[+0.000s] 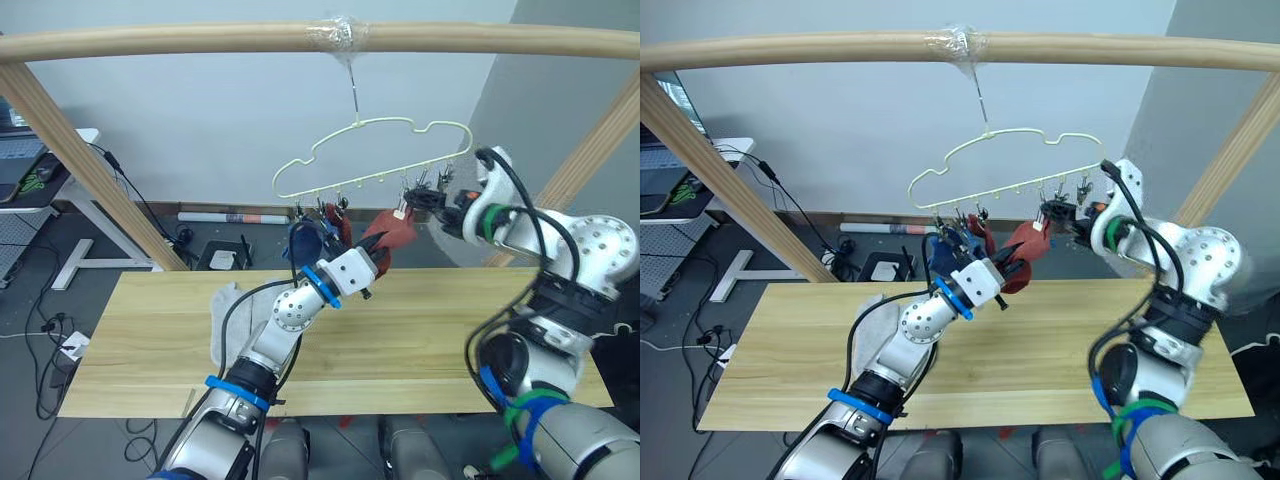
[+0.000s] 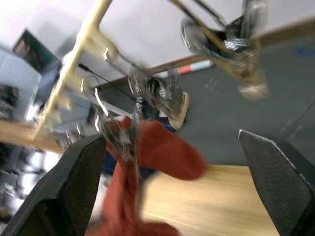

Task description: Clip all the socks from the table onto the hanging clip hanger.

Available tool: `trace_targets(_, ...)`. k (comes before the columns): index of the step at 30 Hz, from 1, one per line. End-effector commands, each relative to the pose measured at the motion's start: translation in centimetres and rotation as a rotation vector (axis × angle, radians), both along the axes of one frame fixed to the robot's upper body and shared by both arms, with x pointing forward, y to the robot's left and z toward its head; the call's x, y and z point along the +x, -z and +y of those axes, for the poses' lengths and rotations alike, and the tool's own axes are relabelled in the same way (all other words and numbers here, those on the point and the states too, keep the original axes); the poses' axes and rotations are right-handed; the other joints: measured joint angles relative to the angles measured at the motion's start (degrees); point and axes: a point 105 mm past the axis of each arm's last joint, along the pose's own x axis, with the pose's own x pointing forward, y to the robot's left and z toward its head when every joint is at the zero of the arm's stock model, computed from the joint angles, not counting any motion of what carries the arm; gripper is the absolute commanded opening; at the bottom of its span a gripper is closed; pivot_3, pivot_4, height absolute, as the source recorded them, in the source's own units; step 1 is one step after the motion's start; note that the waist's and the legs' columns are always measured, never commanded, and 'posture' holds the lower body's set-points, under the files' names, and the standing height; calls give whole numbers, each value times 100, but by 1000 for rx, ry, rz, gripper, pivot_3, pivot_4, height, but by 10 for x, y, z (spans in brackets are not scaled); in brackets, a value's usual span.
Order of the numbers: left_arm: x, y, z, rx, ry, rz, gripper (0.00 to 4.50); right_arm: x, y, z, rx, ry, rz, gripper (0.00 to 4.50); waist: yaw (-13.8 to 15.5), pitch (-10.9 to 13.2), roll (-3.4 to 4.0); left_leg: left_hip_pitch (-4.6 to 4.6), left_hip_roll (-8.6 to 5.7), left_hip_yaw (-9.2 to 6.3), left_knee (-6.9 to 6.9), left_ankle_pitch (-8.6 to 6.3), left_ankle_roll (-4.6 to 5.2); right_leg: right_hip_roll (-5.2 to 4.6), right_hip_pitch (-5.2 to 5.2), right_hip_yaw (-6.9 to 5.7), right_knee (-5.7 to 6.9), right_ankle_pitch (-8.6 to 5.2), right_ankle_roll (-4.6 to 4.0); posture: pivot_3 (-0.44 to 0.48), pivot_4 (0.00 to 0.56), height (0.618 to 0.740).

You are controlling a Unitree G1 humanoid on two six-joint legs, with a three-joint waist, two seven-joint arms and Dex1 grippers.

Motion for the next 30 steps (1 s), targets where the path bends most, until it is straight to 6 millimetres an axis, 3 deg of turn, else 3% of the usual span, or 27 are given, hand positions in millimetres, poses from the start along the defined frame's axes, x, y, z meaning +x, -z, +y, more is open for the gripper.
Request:
trace_targets(1, 2, -3, -2, -9, 31, 23, 1910, -20, -15, 5, -24, -77, -126, 4500, -46, 5, 0, 1, 0, 2, 0, -3, 5, 0, 0, 1, 1, -3, 4, -23, 213, 740)
trace_targets(5, 4, -2, 1, -9, 33, 37, 2926, -28, -11, 10, -45, -76, -165, 4500, -217, 20, 13, 10, 5, 5, -1, -4, 7, 5, -4, 3, 12, -7, 8, -34, 213, 740)
trace_targets(10, 6, -9, 27, -34, 20, 90, 4340, -29, -6, 23, -324, 50, -414, 4500, -315, 27, 11, 11, 6, 6, 0, -4, 7, 7, -4, 4, 11, -8, 10, -30, 217, 740)
trace_targets(11, 5, -12, 32, -36, 22, 83, 4455, -30, -5, 28, -357, 45, -453, 4500, -330, 38, 13, 11, 6, 12, -1, -4, 7, 6, -6, 8, 10, -8, 11, -32, 218, 740)
trace_targets(14, 0, -25, 59, -53, 20, 115, 4500, -27, -5, 43, -453, 69, -590, 4134, -336, 55, 12, 12, 7, 16, -1, -4, 6, 7, -11, 12, 12, -7, 13, -25, 221, 740)
trace_targets(17, -6, -39, 75, -56, 17, 119, 4500, -19, -5, 42, -491, 161, -643, 3247, -313, 67, 5, 11, 10, 11, -5, -4, 6, 9, -16, 8, 15, -8, 11, -13, 222, 740)
trace_targets(19, -11, -49, 83, -56, 17, 122, 4500, -16, -6, 46, -502, 188, -675, 3247, -289, 74, -7, 7, 9, 14, -2, -3, 5, 8, -16, 10, 12, -8, 11, -5, 224, 740)
trace_targets(21, -15, -58, 89, -63, 8, 129, 4500, -13, -8, 50, -467, 206, -688, 3247, -265, 86, -22, 5, 7, 12, -2, -3, 5, 6, -15, 10, 10, -8, 10, 2, 225, 740)
trace_targets(23, -20, -68, 92, -69, 3, 119, 4500, -8, -5, 54, -450, 214, -684, 2930, -265, 103, -33, 5, 8, 11, -4, -4, 5, 6, -15, 9, 11, -9, 9, 22, 221, 740)
trace_targets(27, -27, -81, 90, -85, 0, 115, 4500, 2, -5, 55, -458, 240, -693, 1671, -239, 131, -37, 4, 8, 10, -3, -4, 5, 6, -15, 9, 10, -9, 9, 42, 222, 740)
trace_targets(30, -30, -89, 94, -94, -25, 69, 4500, 9, -6, 58, -451, 246, -696, 1671, -215, 136, -36, 7, 10, 8, -4, -4, 5, 7, -16, 7, 12, -9, 7, 42, 222, 740)
